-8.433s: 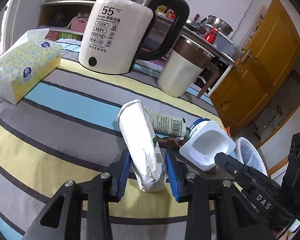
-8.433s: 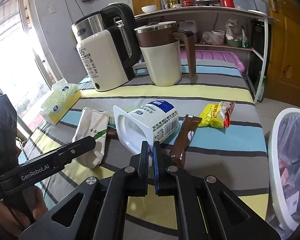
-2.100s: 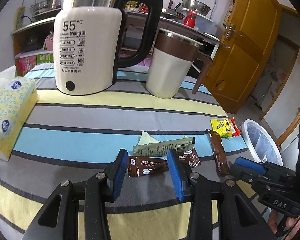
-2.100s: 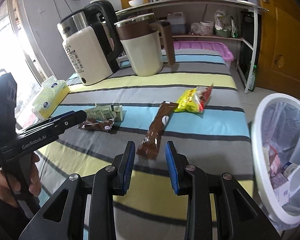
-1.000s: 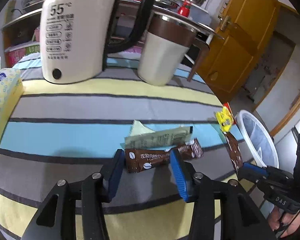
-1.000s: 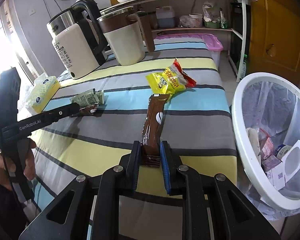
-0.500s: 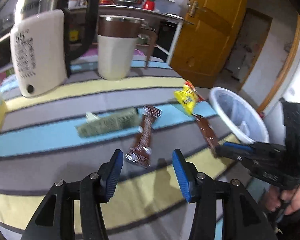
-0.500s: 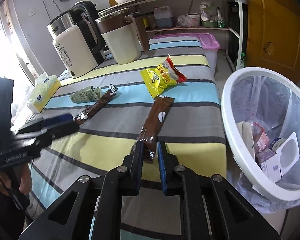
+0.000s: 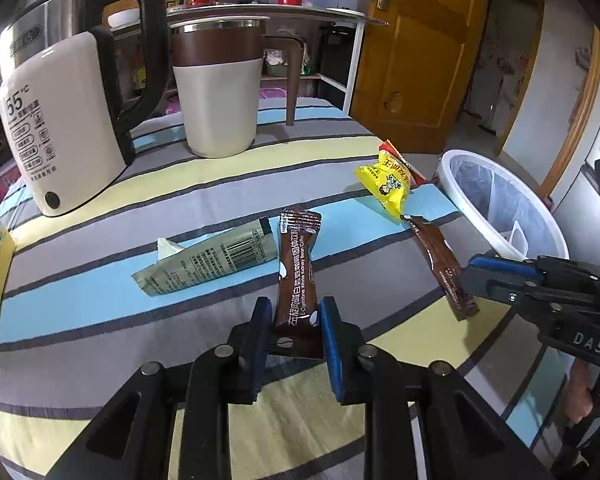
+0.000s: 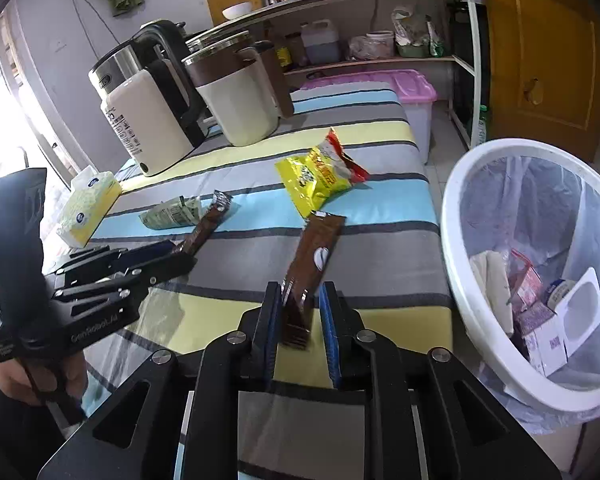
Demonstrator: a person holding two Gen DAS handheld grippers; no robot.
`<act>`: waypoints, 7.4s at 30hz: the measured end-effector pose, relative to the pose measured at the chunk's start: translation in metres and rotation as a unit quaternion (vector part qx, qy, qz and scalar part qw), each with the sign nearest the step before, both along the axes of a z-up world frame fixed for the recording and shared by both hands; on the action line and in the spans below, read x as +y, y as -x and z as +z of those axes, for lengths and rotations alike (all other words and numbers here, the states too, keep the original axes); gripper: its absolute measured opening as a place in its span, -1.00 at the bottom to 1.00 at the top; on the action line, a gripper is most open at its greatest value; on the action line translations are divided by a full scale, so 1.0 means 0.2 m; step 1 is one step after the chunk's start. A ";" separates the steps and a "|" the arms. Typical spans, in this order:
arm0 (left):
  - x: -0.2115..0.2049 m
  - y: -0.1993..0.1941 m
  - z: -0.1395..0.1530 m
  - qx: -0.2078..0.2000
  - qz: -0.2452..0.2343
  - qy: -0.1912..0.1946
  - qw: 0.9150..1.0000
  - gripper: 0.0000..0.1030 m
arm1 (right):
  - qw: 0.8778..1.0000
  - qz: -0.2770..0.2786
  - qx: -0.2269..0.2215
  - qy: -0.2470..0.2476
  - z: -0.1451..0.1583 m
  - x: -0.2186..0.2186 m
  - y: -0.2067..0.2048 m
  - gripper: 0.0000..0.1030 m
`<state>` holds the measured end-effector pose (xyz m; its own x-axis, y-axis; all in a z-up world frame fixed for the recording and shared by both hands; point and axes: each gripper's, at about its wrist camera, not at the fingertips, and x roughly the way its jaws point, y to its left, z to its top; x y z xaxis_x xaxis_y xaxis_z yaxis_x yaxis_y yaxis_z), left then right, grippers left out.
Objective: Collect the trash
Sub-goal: 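Grasp the other brown chocolate bar wrapper with the left gripper while the right holds its bar, then move the right gripper toward the yellow chip bag while the left holds its bar, then grasp the yellow chip bag with the right gripper while the left holds its bar, then carry the chip bag and chocolate bars over the white bin with both grippers, then open both grippers to drop the chip bag and bars into the bin, then move both grippers back to the table toward the remaining brown bar and green wrapper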
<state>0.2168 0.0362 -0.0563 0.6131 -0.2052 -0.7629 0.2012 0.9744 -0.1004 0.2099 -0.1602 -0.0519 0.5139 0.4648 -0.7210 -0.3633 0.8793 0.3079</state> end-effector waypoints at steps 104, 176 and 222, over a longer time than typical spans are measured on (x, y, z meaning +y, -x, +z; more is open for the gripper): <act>0.02 0.29 0.14 -0.041 0.054 0.104 0.992 -0.51 | 0.998 0.055 -0.039 -0.010 0.20 -0.03 -0.09 -0.41; -0.93 0.00 0.17 -0.024 -0.123 0.094 0.988 -0.50 | 0.988 -0.148 -0.043 0.024 0.13 -0.93 0.19 -0.39; -0.05 0.30 0.20 -0.063 0.052 0.069 0.994 -0.50 | 0.999 -0.005 -0.031 0.018 0.15 -0.20 0.27 -0.38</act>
<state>0.1562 0.0267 -0.0154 0.7250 -0.2330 -0.6482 0.1196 0.9693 -0.2147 0.1559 -0.1998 -0.0221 0.5633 0.4337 -0.7033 -0.3712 0.8933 0.2535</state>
